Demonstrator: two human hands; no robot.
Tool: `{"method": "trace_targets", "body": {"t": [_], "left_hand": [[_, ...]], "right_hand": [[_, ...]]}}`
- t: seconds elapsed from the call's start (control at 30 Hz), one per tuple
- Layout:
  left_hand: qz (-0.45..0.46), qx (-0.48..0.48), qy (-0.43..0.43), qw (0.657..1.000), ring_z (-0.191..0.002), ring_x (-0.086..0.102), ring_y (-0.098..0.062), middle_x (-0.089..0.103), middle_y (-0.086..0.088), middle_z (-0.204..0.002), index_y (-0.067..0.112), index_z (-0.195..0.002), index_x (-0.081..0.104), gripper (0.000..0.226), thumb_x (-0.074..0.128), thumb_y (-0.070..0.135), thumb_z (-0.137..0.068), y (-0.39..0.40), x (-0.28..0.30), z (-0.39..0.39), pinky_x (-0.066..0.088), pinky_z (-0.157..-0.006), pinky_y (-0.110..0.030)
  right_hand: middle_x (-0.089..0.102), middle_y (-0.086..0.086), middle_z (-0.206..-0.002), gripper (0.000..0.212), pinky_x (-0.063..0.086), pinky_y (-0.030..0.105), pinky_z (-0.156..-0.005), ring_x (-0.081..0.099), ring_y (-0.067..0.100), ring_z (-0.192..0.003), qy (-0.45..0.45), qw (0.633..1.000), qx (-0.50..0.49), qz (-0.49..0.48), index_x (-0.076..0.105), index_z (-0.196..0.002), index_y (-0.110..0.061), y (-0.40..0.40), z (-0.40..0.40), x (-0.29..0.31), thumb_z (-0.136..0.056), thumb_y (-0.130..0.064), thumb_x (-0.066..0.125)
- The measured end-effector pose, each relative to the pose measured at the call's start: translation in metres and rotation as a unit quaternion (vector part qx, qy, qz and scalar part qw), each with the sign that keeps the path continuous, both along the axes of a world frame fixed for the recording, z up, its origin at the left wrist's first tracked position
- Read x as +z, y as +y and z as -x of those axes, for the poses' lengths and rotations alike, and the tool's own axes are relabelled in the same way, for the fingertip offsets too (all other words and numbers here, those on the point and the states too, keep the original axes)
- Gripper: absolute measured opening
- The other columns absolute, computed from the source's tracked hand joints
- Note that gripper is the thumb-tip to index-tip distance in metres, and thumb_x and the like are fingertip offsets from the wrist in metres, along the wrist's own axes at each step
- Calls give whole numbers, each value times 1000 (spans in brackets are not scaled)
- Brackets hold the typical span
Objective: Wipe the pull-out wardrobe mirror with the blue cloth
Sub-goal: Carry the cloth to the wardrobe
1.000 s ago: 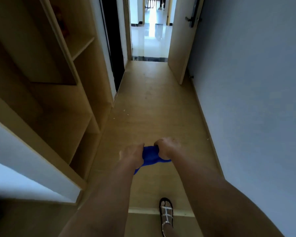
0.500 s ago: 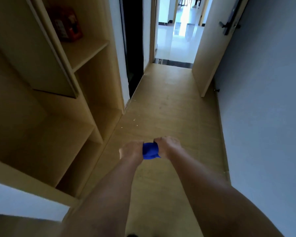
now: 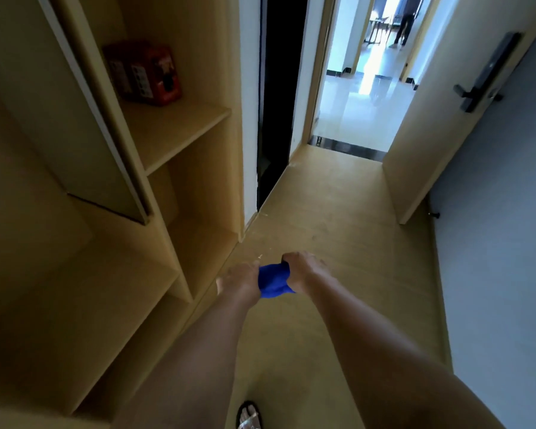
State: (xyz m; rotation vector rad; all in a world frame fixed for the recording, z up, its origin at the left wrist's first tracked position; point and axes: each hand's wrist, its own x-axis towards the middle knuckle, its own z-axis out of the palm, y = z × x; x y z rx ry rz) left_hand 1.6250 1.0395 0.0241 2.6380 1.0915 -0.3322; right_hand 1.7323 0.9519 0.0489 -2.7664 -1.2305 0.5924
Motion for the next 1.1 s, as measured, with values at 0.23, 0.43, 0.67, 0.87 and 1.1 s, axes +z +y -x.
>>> {"method": "trace_targets", "body": {"t": [0.23, 0.43, 0.67, 0.87, 1.1], "left_hand": [[53, 65, -45, 995, -93, 58, -25, 56, -3, -106, 20, -126, 31, 58, 58, 14, -75, 90, 12, -35, 46, -70, -36], [22, 103, -65, 992, -93, 58, -25, 56, -5, -108, 19, -121, 32, 52, 57, 10, -76, 166, 21, -61, 52, -72, -38], [-52, 177, -95, 978, -87, 53, -20, 49, 1, -105, 27, -108, 40, 39, 59, 10, -78, 253, 27, -89, 46, -67, -36], [-84, 293, -112, 946, -98, 54, -22, 44, -1, -116, 27, -115, 47, 38, 50, 4, -85, 315, 38, -122, 46, -75, -36], [-201, 371, -184, 888, -109, 50, -24, 55, -2, -115, 22, -118, 52, 36, 54, 7, -85, 366, 58, -144, 41, -92, -38]], "right_hand": [[55, 4, -98, 41, 41, 34, -84, 53, 27, -103, 17, 999, -22, -43, 60, -104, -25, 109, -45, 3, -75, 1, 46], [59, 3, -110, 43, 39, 36, -94, 49, 24, -109, -17, 997, 21, -73, 60, -110, -27, 196, -77, 14, -79, 0, 46], [59, -1, -111, 38, 36, 36, -91, 49, 22, -110, -47, 987, 92, -127, 60, -111, -25, 302, -112, 18, -80, -4, 55], [55, 1, -111, 36, 40, 34, -82, 49, 23, -104, -77, 970, 130, -190, 58, -115, -23, 381, -153, 32, -81, -12, 61], [51, 2, -109, 37, 41, 34, -72, 58, 24, -94, -73, 942, 227, -238, 52, -116, -18, 454, -177, 51, -82, -22, 66]]}}
